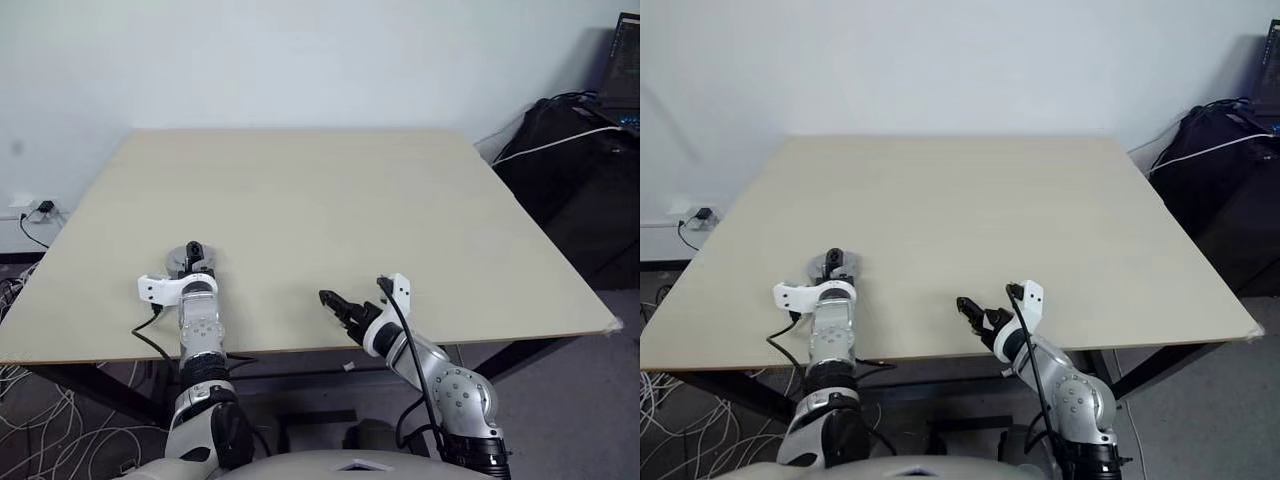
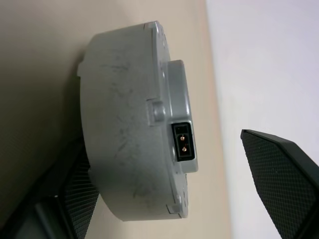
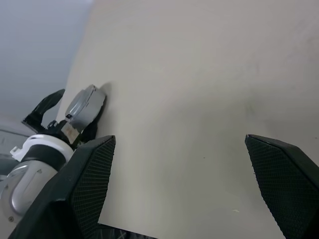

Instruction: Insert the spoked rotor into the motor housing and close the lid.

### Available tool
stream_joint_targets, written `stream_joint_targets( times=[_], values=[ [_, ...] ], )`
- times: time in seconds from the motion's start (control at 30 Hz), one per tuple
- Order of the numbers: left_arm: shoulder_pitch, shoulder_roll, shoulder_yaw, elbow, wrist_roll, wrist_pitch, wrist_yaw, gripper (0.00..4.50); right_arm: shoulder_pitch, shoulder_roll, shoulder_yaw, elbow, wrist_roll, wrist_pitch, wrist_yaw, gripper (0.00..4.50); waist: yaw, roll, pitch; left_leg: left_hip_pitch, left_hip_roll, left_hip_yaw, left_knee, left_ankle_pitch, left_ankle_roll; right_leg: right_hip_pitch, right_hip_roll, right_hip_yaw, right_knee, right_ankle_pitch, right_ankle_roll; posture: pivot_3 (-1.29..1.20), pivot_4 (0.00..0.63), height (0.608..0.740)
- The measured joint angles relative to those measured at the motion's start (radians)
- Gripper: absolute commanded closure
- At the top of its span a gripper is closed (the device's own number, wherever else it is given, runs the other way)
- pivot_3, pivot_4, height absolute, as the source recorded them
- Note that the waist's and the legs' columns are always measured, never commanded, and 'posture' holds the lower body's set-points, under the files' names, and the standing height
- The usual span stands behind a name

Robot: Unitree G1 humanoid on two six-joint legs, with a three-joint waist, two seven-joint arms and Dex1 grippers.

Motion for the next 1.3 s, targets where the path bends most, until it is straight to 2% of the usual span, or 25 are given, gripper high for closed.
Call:
stream_joint_targets(
  times=[0.2, 0.53, 0.63, 0.73, 0.87, 1.03, 1.13, 1.3],
  values=[
    [0.152, 0.028, -0.043, -0.189, -0.002, 0.098, 0.065, 0.03, -0.002, 0.006, -0.001, 0.004, -0.001, 0.013, -0.001, 0.0, -0.009, 0.0, 0.0, 0.0, 0.0, 0.0, 0.0, 0.0, 0.0, 0.0, -0.001, 0.0, 0.0, 0.0, 0.0, 0.0, 0.0, 0.74],
    [0.385, 0.038, -0.12, -0.425, -0.089, 0.265, 0.08, 0.03, -0.01, 0.01, -0.013, 0.007, -0.001, 0.033, 0.0, 0.0, -0.011, 0.011, -0.008, 0.001, 0.0, 0.001, -0.002, -0.001, -0.001, -0.001, -0.007, 0.002, 0.0, 0.0, 0.0, 0.0, 0.0, 0.74],
    [0.436, 0.041, -0.147, -0.477, -0.131, 0.323, 0.074, 0.03, -0.01, 0.008, -0.018, 0.007, 0.0, 0.035, 0.001, 0.0, -0.008, 0.013, -0.007, 0.001, 0.0, 0.001, -0.002, -0.001, -0.001, -0.001, -0.008, 0.001, 0.0, 0.0, 0.0, 0.0, 0.0, 0.74],
    [0.506, 0.054, -0.236, -0.522, -0.114, 0.37, -0.012, 0.03, -0.01, 0.008, -0.024, 0.007, -0.002, 0.032, 0.008, 0.0, -0.006, 0.014, -0.007, 0.0, -0.001, 0.001, -0.002, -0.001, 0.0, -0.001, -0.009, 0.001, -0.001, 0.0, 0.0, 0.0, 0.0, 0.74],
    [0.552, 0.076, -0.388, -0.527, 0.022, 0.373, -0.153, 0.03, -0.01, 0.005, -0.02, 0.006, -0.031, 0.0, 0.033, 0.0, -0.007, 0.015, -0.006, 0.0, -0.001, 0.003, -0.003, -0.001, 0.0, -0.002, -0.008, 0.002, -0.001, 0.0, 0.0, 0.0, 0.0, 0.74],
    [0.565, 0.182, -0.554, -0.499, 0.333, 0.226, -0.3, 0.03, 0.018, -0.026, 0.001, -0.012, -0.111, -0.094, 0.076, 0.0, -0.012, 0.013, -0.006, 0.003, -0.001, 0.006, -0.015, 0.001, -0.003, -0.007, -0.008, 0.005, -0.001, -0.002, -0.002, 0.0, 0.0, 0.74],
    [0.57, 0.202, -0.591, -0.462, 0.476, 0.093, -0.346, 0.03, 0.056, -0.091, 0.055, -0.018, -0.241, -0.225, 0.128, 0.0, -0.01, 0.014, -0.007, 0.003, 0.0, 0.007, -0.019, 0.002, -0.005, -0.01, -0.007, 0.005, -0.001, -0.005, -0.006, 0.0, 0.0, 0.74],
    [0.578, 0.198, -0.648, -0.399, 0.625, -0.087, -0.405, 0.03, 0.128, -0.188, 0.198, -0.018, -0.491, -0.499, 0.222, 0.0, -0.007, 0.013, -0.006, 0.001, -0.001, 0.007, -0.019, 0.001, -0.005, -0.011, -0.007, 0.005, -0.001, -0.007, -0.006, 0.0, 0.0, 0.74]
  ],
)
